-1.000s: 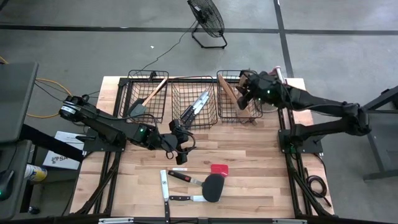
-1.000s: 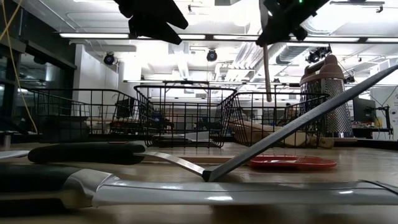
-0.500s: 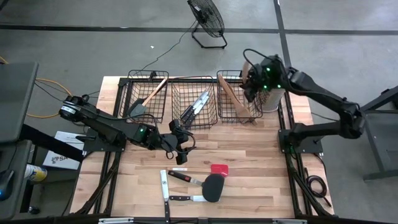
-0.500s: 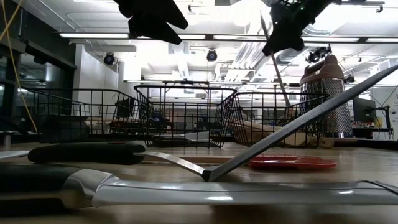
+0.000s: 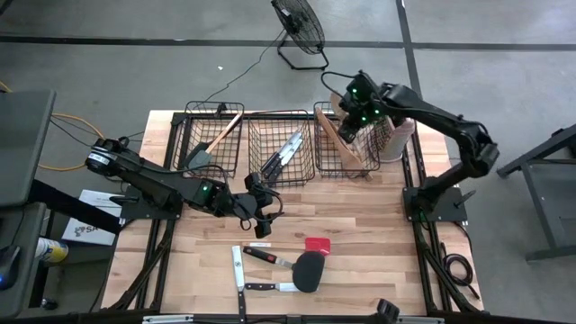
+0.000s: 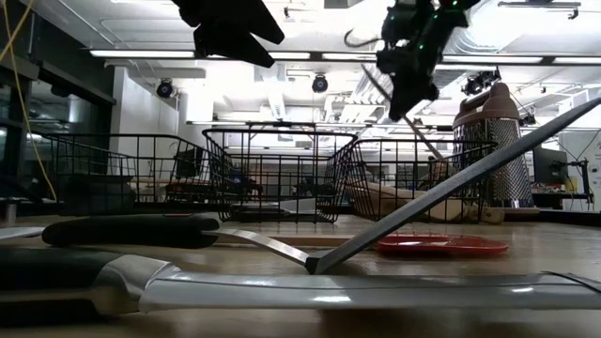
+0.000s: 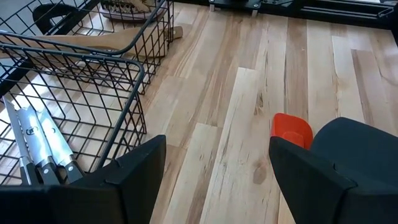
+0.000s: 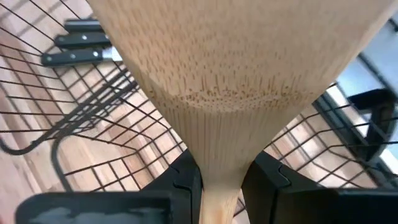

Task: Pick & Place Kitchen Items
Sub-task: Put the brown serving spoon into the right black wire basket

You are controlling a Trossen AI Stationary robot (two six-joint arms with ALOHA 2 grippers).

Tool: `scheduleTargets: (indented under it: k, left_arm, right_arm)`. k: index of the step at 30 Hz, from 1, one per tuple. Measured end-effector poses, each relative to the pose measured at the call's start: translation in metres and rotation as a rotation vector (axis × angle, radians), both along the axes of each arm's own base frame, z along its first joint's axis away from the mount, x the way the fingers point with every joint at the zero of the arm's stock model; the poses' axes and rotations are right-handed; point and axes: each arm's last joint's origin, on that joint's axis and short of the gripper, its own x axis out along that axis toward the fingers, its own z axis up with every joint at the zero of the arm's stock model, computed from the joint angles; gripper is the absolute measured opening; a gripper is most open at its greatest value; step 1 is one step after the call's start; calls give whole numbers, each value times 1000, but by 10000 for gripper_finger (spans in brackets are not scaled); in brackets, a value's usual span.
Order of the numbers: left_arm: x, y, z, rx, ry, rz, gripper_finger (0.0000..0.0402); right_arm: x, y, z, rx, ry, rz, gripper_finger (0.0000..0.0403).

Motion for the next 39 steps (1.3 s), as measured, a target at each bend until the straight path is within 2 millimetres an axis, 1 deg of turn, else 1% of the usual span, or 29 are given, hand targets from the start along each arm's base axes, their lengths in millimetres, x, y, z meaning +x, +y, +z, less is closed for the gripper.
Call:
scheduleTargets:
  k: [8,19,33,35,39]
  left_arm:
    - [0,0,0,-5,-1,4,280]
    - [-2,1,-3,-25,21,21,280]
    - [-2,1,-4,-24,35,24,280]
    - [-2,1,-4,-24,37,25,280]
    - [-3,1,-4,-24,37,25,280]
  right_arm:
    - [12,-15,-27,63,69,-51,72]
    - [14,-35,-50,117,105,-128,72]
    - [29,-48,-84,162,145,-112,72]
    - [30,-50,-86,148,152,-123,81]
    - [31,-52,-85,108,150,-137,120]
